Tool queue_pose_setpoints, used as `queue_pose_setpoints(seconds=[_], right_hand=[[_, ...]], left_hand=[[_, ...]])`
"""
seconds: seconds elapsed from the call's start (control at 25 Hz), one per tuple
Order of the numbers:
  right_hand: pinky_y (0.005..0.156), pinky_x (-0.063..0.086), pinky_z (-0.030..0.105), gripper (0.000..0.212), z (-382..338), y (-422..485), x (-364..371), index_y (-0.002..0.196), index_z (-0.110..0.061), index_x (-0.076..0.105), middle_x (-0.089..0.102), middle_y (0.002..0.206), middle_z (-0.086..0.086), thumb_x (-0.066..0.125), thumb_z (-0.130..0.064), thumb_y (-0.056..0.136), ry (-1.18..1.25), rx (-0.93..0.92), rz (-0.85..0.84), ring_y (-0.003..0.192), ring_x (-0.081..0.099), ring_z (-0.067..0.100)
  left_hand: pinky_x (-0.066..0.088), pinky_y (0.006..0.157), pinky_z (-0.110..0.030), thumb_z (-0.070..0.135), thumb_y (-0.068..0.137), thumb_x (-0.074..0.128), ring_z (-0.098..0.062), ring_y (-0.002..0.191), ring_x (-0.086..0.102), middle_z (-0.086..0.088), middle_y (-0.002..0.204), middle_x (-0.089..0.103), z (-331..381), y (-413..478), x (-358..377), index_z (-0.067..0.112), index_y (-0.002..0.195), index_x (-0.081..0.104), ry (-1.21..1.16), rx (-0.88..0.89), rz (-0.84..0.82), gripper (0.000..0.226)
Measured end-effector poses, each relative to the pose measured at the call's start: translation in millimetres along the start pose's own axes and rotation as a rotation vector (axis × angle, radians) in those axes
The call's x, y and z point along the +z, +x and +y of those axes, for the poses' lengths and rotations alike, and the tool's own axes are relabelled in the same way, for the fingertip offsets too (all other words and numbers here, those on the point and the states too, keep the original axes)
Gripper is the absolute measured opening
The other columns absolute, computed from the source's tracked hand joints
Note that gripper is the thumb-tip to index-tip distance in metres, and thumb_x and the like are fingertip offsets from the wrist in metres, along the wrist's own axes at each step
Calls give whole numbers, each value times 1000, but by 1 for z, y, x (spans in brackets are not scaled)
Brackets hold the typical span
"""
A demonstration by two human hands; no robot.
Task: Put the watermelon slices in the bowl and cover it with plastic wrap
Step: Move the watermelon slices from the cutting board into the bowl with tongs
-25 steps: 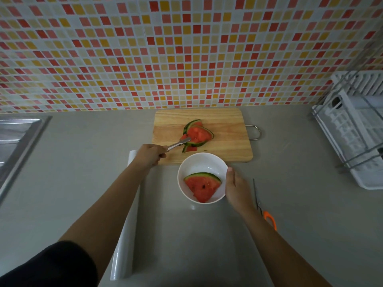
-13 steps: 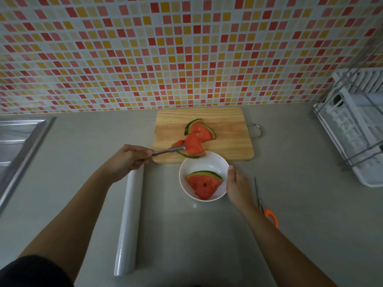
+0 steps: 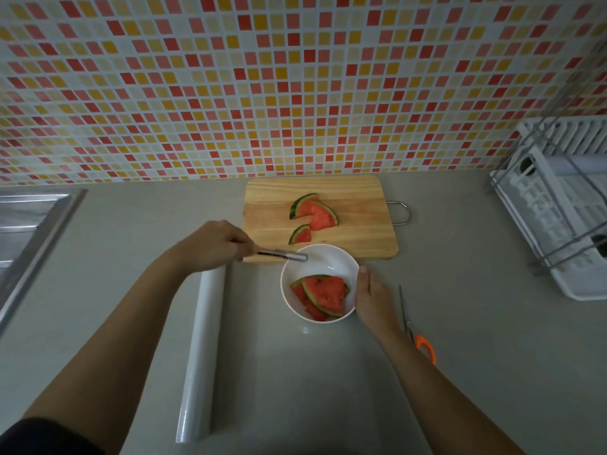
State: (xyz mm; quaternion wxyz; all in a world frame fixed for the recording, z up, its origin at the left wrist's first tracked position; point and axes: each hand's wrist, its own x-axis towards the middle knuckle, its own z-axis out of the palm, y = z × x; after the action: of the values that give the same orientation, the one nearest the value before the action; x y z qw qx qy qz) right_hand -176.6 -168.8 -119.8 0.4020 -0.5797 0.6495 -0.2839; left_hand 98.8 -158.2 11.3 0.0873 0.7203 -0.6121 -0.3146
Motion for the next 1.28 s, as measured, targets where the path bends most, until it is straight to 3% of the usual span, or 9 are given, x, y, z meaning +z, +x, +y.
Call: queue_pose_setpoints(seconds=[0.16,0.32,0.44,0.52,0.64,0.72,0.96,1.12,1.28], right_hand=[[70,35,29,45,2,0,1,92,-11,62,63,85,7,25,-36,98,9,4,8,81,56,24],[69,33,27,44,2,1,0,92,-8,63,63,85,8,28,-34,99,0,7,3,78,52,19],[68,32,27,39,3,0,1,83,-17,59,58,78,0,29,-36,98,5,22,4,75,50,17],[66,32,27,39,3,0,1,78,-19,57,58,75,0,29,-37,98,-5,31,6,72,51,17],[64,31,25,39,5,2,1,78,-19,58,56,72,-5,29,-36,98,-4,38,5,72,51,15],[66,31,24,40,5,2,1,84,-19,61,55,75,-7,28,-37,98,3,38,10,74,51,13],[71,35,27,46,5,-1,1,90,-20,62,57,82,-4,23,-42,98,25,37,0,78,52,15],[71,38,30,49,5,0,1,92,-12,62,66,90,10,23,-40,98,2,26,-6,86,58,26],[68,34,29,50,3,0,1,87,-8,62,66,90,16,23,-38,99,-21,18,6,88,60,32]], left_hand=[[36,64,-18,38,90,57,-6,76,57,12,77,66,1,31,9,28,92,70,-223,-58,202,16],[38,76,-24,37,92,55,-12,79,54,4,80,66,-3,77,32,20,99,72,-164,-144,115,25],[41,61,-24,28,89,62,-13,64,47,2,74,64,-3,103,38,16,93,72,-406,-213,50,17],[33,50,-23,17,88,61,-14,55,39,0,65,59,1,115,42,11,85,73,-514,-215,14,14],[26,46,-22,8,86,61,-13,50,31,3,50,47,5,121,44,12,64,68,-622,-162,5,23],[25,42,-18,7,86,60,-12,48,29,8,44,45,1,114,39,10,63,66,-722,-121,2,24],[25,40,-14,13,89,58,-5,40,29,9,44,41,-16,57,25,12,57,65,-589,24,-378,33],[23,38,-16,10,88,59,-6,38,31,1,50,50,-1,38,42,13,55,69,-583,-69,-335,34],[17,33,-16,23,93,55,-6,35,25,-1,51,46,16,34,48,1,75,70,-605,-277,-353,33]])
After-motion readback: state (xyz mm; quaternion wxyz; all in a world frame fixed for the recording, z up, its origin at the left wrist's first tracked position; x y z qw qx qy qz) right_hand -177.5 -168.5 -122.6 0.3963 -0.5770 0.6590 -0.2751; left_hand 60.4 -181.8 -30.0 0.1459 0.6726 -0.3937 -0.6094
